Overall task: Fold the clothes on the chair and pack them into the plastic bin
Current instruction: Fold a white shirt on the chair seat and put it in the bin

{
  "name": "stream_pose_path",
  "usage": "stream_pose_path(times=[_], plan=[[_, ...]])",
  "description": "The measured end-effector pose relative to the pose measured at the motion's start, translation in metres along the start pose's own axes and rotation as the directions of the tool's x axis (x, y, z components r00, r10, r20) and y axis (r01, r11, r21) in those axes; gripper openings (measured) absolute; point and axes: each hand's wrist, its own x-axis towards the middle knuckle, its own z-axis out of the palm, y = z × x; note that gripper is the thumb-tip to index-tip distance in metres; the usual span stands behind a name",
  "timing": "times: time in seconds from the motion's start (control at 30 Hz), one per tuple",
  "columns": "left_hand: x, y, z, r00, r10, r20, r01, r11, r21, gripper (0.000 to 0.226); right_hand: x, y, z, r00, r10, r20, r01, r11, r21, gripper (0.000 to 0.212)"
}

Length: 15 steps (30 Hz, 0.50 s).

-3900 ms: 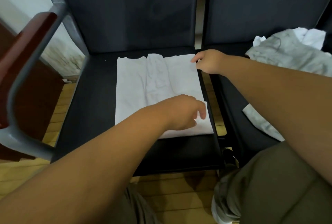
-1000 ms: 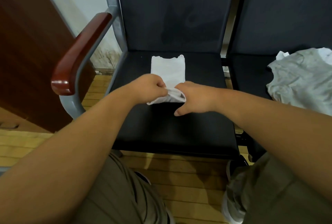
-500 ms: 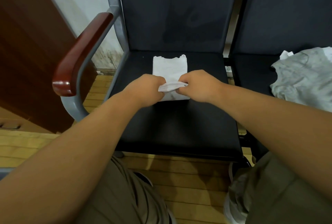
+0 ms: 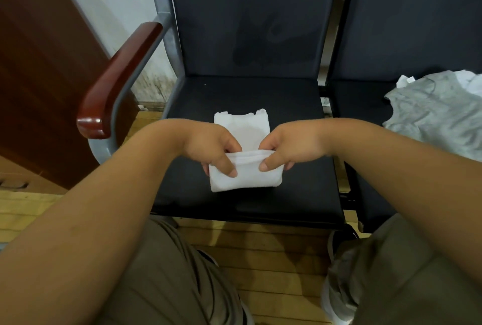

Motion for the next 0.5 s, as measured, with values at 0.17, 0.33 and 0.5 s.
stream_pose_path(times=[0.17,0.33,0.5], plan=[[-0.008,-0.005,-0.019,0.991,0.072,-0.114,-0.085,0.989,-0.12,0.02,0.0,0.003,-0.021,0.999,-0.014,-0.036,0.023,0.966,0.258,0.021],[0.013,-0.02,-0.033,0.843,-0.058,-0.534,-0.029,0.988,-0.152,0.009,0.03,0.012,-0.031,0.921,0.078,-0.382,0.088,0.913,0.398,0.015],[0.046,-0.037,-0.04,0.759,-0.093,-0.644,0.052,0.995,-0.082,0.011,0.069,0.015,-0.033,0.844,0.153,-0.514,0.041,0.937,0.346,0.017]])
